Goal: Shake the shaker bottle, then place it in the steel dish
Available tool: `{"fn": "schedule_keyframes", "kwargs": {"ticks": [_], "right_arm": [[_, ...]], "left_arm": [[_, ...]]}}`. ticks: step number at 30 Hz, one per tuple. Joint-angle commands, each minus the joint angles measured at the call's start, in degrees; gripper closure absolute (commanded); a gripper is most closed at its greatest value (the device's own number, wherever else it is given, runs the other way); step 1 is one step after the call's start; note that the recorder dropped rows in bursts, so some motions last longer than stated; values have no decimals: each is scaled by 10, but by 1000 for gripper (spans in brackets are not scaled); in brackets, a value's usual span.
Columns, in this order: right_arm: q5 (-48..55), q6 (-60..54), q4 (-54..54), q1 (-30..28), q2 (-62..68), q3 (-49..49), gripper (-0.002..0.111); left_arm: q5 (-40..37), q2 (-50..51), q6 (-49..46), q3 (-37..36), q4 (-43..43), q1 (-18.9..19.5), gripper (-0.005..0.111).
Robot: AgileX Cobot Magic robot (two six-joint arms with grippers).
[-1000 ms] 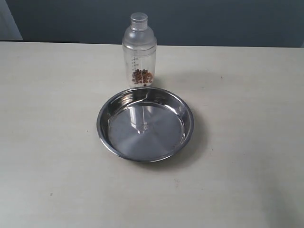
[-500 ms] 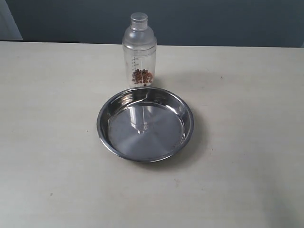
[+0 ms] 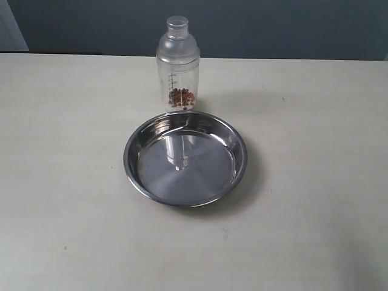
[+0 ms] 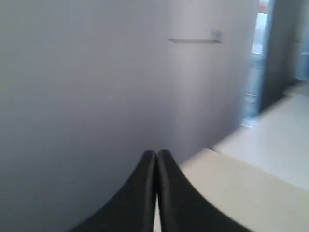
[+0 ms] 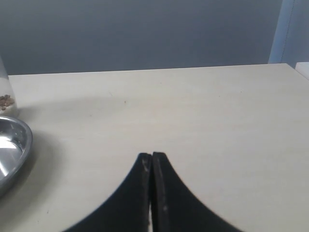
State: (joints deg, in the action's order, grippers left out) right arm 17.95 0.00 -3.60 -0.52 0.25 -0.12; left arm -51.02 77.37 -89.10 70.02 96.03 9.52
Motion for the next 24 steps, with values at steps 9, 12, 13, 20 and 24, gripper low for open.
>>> {"fn": "schedule_keyframes", "kwargs": {"ticks": [9, 12, 13, 20, 24], "right_arm": [[-5, 0, 1, 0, -3, 1, 109], [-5, 0, 1, 0, -3, 1, 109], [-5, 0, 1, 0, -3, 1, 109], [-5, 0, 1, 0, -3, 1, 109], [-5, 0, 1, 0, -3, 1, 109]], "left_arm": [[774, -93, -329, 258, 39, -75, 106], [840, -87, -329, 241, 39, -96, 106], [847, -86, -329, 231, 39, -101, 106], [576, -171, -309, -9, 25, -132, 106], [549, -205, -306, -124, -7, -130, 106]]}}
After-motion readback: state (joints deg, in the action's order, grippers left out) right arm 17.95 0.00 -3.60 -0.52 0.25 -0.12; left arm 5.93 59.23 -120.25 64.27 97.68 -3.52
